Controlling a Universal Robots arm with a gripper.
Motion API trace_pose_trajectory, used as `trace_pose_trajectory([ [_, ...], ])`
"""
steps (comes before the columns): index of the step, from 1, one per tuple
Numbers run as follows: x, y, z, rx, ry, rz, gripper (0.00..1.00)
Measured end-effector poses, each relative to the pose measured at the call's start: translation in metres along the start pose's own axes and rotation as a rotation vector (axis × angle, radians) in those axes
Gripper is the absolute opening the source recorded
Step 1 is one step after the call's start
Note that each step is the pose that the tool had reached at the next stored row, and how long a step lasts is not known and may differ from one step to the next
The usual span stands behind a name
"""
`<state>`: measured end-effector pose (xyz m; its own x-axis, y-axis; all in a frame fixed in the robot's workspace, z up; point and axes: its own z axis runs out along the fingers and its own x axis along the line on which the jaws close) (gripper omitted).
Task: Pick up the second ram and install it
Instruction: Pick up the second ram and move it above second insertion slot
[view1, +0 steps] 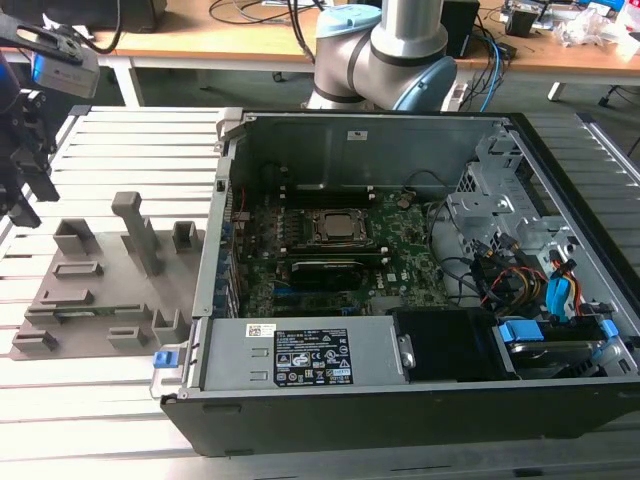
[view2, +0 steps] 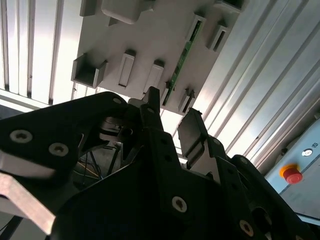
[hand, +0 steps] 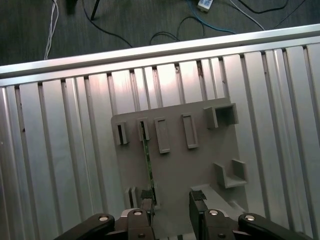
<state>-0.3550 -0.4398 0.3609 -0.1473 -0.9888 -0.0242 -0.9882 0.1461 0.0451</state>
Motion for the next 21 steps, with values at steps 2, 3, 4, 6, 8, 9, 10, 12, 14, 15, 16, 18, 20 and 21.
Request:
trace_pose_trajectory([
  [2,0.0000,-0.0001,0.0012,0.0000,0.0000,0.000,0.42],
  [3,0.0000,-0.0001,0.0017,0.0000,0.0000,0.000,0.42],
  [4,0.0001,-0.0001,0.0024,0.0001,0.0000,0.000,0.42],
  [6,0.0001,-0.0002,0.0040,0.0001,0.0000,0.000,0.42],
  [8,0.0001,-0.0003,0.0054,0.0000,0.0000,0.000,0.42],
  [9,0.0002,-0.0003,0.0065,0.0000,0.0000,0.000,0.42],
  [10,0.0002,-0.0004,0.0076,0.0001,0.0000,0.000,0.42],
  [12,0.0002,-0.0005,0.0097,0.0001,0.0000,0.000,0.42],
  [14,0.0003,-0.0005,0.0108,0.0000,0.0000,0.000,0.42],
  [15,0.0003,-0.0005,0.0117,0.0001,0.0000,0.000,0.42],
  [16,0.0003,-0.0006,0.0128,0.0001,0.0000,0.000,0.42],
  [18,0.0004,-0.0007,0.0144,0.0001,0.0000,0.000,0.42],
  [20,0.0004,-0.0007,0.0156,0.0000,0.0001,0.000,0.42],
  [21,0.0004,-0.0007,0.0161,0.0000,0.0000,0.000,0.42],
])
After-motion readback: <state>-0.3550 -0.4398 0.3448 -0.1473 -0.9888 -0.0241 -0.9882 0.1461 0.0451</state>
